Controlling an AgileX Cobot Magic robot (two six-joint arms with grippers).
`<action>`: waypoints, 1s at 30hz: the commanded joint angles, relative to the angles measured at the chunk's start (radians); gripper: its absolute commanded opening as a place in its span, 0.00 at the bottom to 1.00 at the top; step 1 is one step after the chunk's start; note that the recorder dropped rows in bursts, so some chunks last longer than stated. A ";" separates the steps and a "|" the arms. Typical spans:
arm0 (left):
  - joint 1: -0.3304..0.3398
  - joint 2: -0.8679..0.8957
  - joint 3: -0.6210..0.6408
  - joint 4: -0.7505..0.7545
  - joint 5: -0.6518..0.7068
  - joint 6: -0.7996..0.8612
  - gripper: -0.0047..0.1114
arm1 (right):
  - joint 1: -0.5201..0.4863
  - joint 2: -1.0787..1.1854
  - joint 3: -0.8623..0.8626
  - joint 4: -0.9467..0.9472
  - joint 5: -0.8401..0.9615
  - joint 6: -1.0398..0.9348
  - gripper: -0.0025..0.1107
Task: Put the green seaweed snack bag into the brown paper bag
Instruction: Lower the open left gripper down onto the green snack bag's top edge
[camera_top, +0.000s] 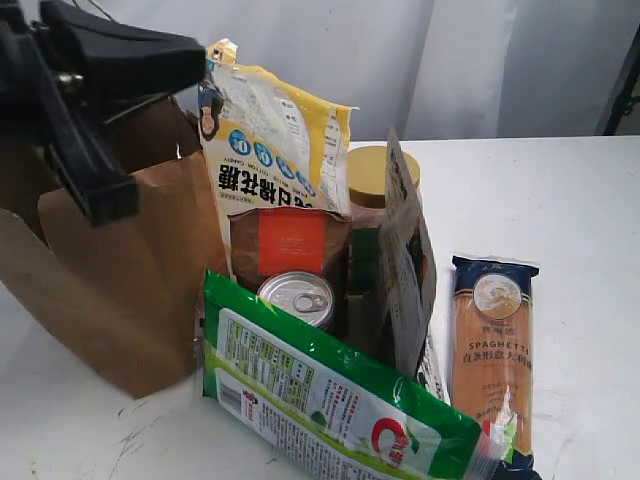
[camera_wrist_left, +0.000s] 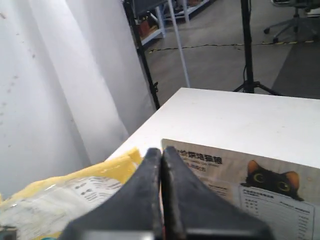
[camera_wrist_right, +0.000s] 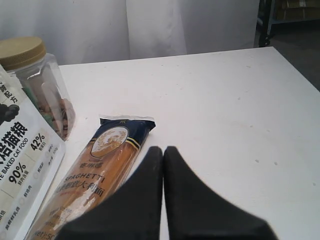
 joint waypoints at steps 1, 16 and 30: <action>-0.103 0.069 -0.005 -0.009 0.078 0.005 0.04 | -0.006 -0.007 0.002 0.002 -0.004 -0.003 0.02; -0.129 0.099 -0.007 -0.009 -0.045 0.161 0.12 | -0.006 -0.007 0.002 0.002 -0.004 -0.003 0.02; -0.124 0.109 0.004 -0.580 0.190 0.575 0.11 | -0.006 -0.007 0.002 0.002 -0.004 -0.003 0.02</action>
